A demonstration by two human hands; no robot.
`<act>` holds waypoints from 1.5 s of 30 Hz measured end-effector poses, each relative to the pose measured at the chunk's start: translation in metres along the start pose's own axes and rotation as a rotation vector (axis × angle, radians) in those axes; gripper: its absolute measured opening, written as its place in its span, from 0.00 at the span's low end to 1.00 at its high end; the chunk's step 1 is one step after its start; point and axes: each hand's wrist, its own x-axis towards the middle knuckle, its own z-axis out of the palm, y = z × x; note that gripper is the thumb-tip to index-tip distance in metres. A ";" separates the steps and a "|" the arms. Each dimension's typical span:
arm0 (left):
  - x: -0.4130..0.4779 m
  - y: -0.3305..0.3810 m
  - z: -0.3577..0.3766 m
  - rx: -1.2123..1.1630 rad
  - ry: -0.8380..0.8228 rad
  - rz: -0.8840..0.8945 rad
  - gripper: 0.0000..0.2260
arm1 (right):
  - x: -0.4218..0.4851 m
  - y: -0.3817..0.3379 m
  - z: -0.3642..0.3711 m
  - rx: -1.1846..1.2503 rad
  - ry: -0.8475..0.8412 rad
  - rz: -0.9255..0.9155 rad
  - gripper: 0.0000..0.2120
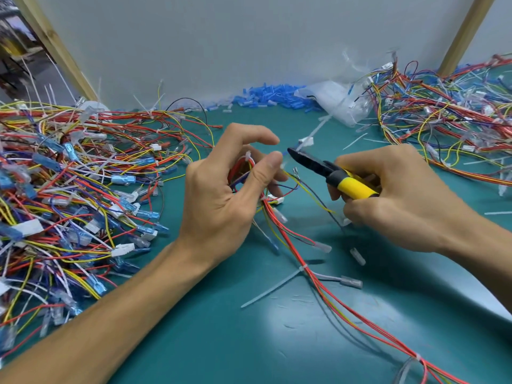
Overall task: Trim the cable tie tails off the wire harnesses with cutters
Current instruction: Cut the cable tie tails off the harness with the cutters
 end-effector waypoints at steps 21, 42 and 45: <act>0.005 0.003 0.003 0.223 -0.076 -0.100 0.17 | -0.001 -0.006 0.002 0.121 -0.050 0.036 0.10; 0.001 -0.002 0.003 0.267 -0.036 0.041 0.04 | -0.003 -0.008 0.004 0.056 -0.069 0.036 0.13; 0.003 -0.003 0.003 0.246 -0.071 0.050 0.05 | -0.001 -0.007 0.002 0.129 -0.043 0.075 0.12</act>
